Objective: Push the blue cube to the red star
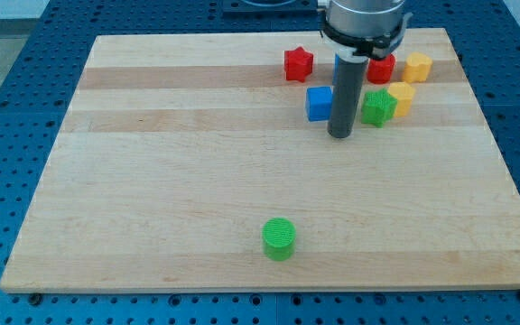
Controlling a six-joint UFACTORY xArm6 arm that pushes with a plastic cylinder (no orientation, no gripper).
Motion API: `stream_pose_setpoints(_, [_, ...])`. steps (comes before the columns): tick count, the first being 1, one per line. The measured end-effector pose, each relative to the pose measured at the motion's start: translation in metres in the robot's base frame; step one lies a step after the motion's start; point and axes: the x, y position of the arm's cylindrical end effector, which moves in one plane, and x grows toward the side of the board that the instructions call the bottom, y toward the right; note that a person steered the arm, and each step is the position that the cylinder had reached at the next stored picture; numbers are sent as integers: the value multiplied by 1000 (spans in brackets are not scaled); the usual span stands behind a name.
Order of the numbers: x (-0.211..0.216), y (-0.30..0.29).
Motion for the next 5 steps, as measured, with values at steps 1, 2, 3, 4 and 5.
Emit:
stream_pose_setpoints(1, [-18,-15])
stream_pose_setpoints(2, [-41,-29])
stream_pose_setpoints(3, [-69,-36])
stream_pose_setpoints(4, [-69,-36])
stream_pose_setpoints(5, [-43,-28])
